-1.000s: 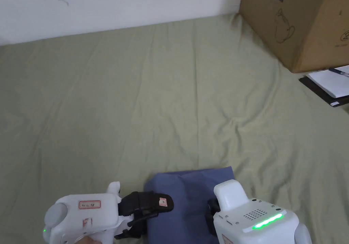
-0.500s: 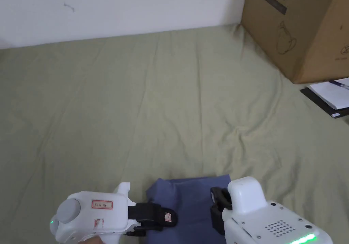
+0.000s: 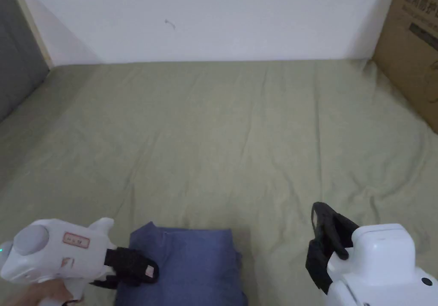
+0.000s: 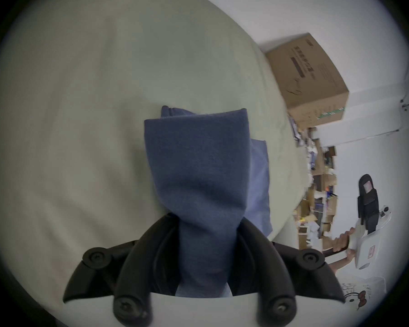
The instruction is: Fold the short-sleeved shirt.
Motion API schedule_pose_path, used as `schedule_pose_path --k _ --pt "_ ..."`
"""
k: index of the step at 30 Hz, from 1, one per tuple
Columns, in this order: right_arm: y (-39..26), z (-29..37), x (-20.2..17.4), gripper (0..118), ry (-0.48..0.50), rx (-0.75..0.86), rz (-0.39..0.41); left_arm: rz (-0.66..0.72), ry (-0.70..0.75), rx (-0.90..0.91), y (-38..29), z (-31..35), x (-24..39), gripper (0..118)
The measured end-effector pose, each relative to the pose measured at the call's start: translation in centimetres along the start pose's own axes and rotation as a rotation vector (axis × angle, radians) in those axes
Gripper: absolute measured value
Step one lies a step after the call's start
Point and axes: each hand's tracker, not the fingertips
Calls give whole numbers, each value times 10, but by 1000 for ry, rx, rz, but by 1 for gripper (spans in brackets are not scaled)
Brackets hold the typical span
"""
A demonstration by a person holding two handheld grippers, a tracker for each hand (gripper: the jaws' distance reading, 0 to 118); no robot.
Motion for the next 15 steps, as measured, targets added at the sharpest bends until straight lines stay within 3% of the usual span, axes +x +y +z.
schedule_pose_path --k 5,15 --pt "2 -8 -8 0 60 -33 -28 15 225 14 11 57 -45 23" --pt "-3 -19 -6 0 17 -108 5 -75 712 71 34 136 -83 23"
